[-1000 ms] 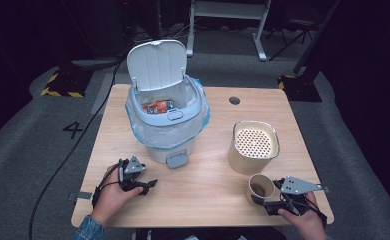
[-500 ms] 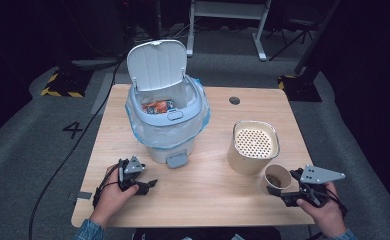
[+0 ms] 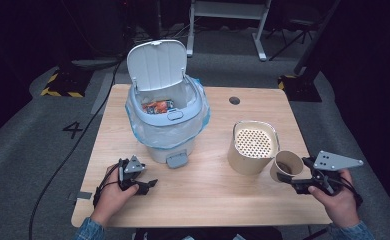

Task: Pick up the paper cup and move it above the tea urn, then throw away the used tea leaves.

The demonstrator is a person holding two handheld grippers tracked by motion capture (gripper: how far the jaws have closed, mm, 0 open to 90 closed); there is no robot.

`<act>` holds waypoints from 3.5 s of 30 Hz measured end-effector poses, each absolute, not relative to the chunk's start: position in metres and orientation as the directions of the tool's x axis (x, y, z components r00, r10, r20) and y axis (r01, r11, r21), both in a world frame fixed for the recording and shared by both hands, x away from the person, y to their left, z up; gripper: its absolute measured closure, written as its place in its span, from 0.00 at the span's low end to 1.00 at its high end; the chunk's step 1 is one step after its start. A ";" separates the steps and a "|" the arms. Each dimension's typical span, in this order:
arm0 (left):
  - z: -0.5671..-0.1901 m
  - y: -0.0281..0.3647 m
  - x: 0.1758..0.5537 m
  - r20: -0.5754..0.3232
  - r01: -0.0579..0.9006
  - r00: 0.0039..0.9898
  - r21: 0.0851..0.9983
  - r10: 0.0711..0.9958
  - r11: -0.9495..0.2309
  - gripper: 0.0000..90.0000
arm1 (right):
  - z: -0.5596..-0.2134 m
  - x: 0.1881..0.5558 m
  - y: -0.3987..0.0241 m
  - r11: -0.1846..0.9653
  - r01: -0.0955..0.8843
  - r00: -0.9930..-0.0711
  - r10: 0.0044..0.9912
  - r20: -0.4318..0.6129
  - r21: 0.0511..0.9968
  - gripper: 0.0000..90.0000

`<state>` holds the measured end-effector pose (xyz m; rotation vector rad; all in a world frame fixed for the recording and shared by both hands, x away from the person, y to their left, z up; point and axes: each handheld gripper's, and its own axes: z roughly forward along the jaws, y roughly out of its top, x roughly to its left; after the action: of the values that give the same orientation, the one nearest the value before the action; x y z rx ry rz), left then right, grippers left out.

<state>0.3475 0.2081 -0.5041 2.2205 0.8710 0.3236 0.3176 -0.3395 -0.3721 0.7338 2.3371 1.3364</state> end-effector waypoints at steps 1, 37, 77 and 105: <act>-0.504 0.208 0.348 -0.026 0.491 0.741 0.703 0.671 -0.514 0.26 | -0.367 0.319 -0.339 0.424 0.258 -0.805 0.592 -0.050 0.868 0.34; -0.504 0.208 0.354 -0.022 0.487 0.746 0.700 0.666 -0.523 0.24 | -0.335 0.414 -0.324 0.355 0.295 -0.705 0.708 -0.048 0.887 0.33; -0.504 0.207 0.353 -0.023 0.490 0.742 0.701 0.670 -0.518 0.24 | -0.340 0.424 -0.288 0.890 -0.016 -0.575 0.364 -0.733 0.455 0.34; -0.504 0.207 0.353 -0.021 0.490 0.742 0.700 0.670 -0.519 0.24 | -0.363 0.391 -0.249 0.905 -0.093 -0.150 -0.424 -0.893 -0.415 0.36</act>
<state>0.3531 0.2072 -0.5042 2.2267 0.8684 0.3272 0.3907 -0.2492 -0.3626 -0.3966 1.7111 -0.3024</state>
